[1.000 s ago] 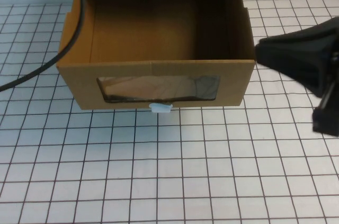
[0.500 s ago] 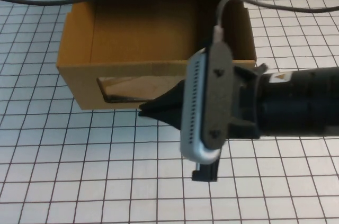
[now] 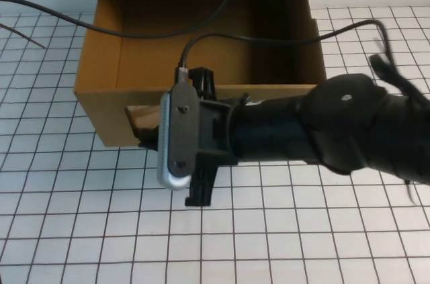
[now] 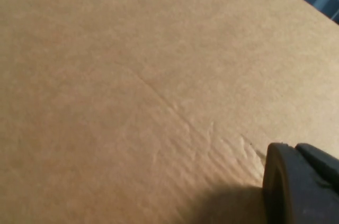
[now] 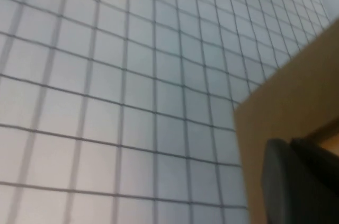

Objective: Close the shoe box
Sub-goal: Close the shoe box with your right arm

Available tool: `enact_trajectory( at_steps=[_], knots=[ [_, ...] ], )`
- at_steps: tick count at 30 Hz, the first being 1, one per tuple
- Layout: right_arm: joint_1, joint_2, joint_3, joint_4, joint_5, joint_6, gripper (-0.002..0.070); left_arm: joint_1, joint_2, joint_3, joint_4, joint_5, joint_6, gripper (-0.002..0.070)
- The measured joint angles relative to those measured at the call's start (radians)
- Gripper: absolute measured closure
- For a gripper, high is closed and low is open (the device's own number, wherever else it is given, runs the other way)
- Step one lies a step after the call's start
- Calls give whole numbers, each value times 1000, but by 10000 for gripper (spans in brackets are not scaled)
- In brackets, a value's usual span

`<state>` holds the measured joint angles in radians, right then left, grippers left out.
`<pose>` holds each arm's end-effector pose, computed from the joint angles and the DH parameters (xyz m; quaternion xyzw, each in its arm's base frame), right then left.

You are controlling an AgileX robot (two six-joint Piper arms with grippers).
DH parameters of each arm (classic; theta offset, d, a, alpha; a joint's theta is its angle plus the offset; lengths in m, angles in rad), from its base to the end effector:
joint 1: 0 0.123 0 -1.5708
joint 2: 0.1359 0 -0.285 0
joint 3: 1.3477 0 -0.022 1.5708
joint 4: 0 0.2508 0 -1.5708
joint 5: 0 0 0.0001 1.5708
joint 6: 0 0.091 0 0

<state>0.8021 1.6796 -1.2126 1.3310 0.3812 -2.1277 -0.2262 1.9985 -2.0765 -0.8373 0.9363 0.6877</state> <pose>0.2443 0.3001 0.2882 -0.6728 0.5103 0.1537 0.5131 0.4334 -0.1556 0.3873 0.2865 0.7969 -0.3036 0.4367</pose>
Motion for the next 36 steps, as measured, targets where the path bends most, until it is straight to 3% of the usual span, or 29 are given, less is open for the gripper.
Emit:
enact_trajectory(
  at_steps=[12, 24, 32, 36],
  knots=[
    [-70, 200, -260, 9, -70, -29, 689, 0, 4, 0, -10, -16, -2, 677],
    [-187, 330, -447, 1, 167, -47, 690, 0, 8, 0, -80, -13, 17, 677],
    [-176, 291, -457, -102, 210, -21, 689, 0, 8, 0, -96, -11, 40, 677],
    [-144, 235, -453, -269, 263, 144, 689, 4, 8, 0, -100, -10, 43, 677]
  ],
)
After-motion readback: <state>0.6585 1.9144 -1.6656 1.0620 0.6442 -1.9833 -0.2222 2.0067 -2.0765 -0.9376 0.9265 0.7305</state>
